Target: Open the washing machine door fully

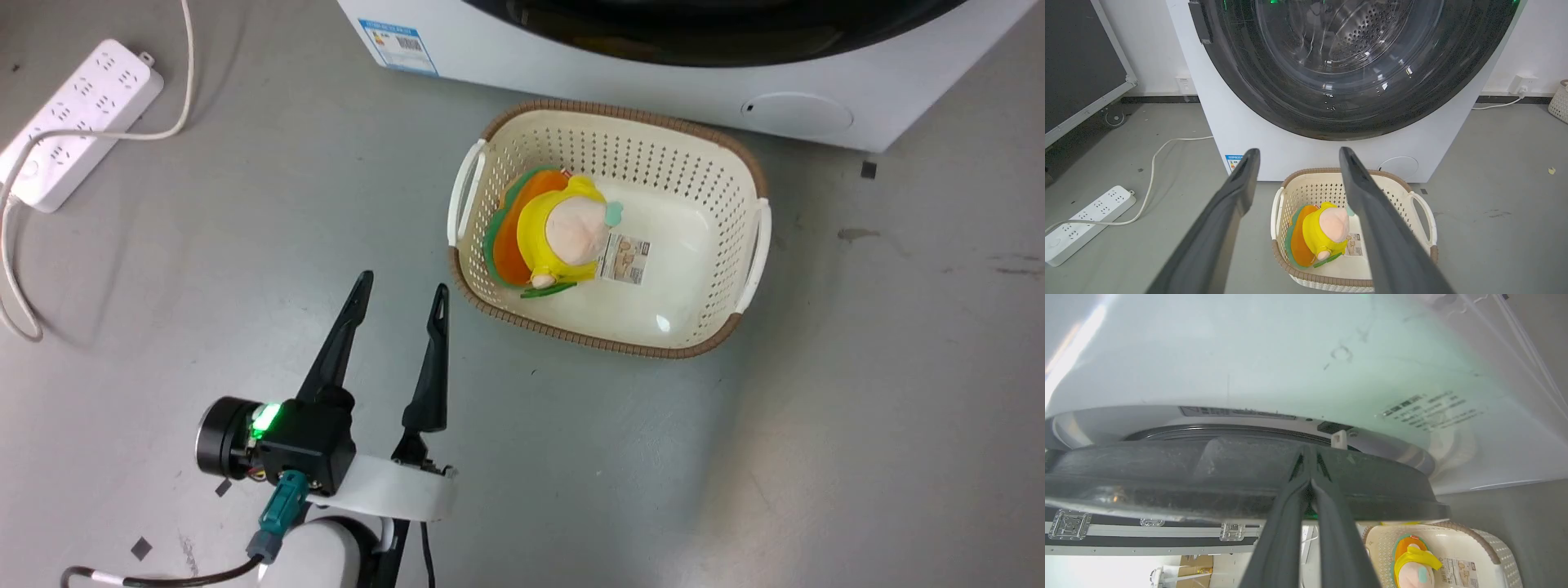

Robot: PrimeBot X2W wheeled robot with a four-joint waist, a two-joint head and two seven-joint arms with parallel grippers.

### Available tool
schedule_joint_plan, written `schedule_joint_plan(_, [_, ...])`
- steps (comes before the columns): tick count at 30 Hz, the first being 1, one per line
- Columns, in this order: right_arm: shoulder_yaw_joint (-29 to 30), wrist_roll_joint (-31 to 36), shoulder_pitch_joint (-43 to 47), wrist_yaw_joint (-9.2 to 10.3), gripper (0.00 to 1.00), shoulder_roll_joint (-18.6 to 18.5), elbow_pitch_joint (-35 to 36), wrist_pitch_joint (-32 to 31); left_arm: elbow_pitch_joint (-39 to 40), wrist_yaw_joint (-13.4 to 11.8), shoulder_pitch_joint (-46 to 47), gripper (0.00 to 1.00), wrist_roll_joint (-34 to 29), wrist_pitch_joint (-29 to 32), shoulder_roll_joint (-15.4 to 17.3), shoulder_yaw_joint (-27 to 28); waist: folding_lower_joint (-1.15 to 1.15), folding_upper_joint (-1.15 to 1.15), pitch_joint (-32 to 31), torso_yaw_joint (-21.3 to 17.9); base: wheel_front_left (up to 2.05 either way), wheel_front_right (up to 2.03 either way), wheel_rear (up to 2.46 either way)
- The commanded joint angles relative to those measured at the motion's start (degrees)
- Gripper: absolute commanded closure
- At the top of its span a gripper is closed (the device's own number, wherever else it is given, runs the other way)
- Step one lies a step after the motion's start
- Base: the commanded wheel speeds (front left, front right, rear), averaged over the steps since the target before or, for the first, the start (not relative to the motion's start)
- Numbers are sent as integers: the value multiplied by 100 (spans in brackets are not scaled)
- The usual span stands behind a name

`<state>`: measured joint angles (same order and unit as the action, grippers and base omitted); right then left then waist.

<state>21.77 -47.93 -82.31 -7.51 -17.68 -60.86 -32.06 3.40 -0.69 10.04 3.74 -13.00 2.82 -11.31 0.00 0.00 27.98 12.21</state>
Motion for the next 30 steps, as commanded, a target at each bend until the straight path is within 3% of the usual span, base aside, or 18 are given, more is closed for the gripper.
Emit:
schedule_joint_plan(1, [53,-139,-286,2,100,-54,-183,-129,26,-29,123,0,37,-64,5,-43,0,0,64,17,0,0,0])
schedule_joint_plan(13, [178,-614,-860,2,100,-134,-891,-1167,57,-89,275,0,91,-200,6,-136,0,0,205,93,0,0,0])
schedule_joint_plan(21, [70,-695,210,2,100,71,-503,-1418,-57,-69,86,0,60,-200,6,-50,0,0,-389,-71,0,0,0])
schedule_joint_plan(30, [-64,-1054,1853,2,100,749,515,-1988,-268,-38,-310,0,36,-200,6,-27,0,0,-1237,-268,0,0,0])
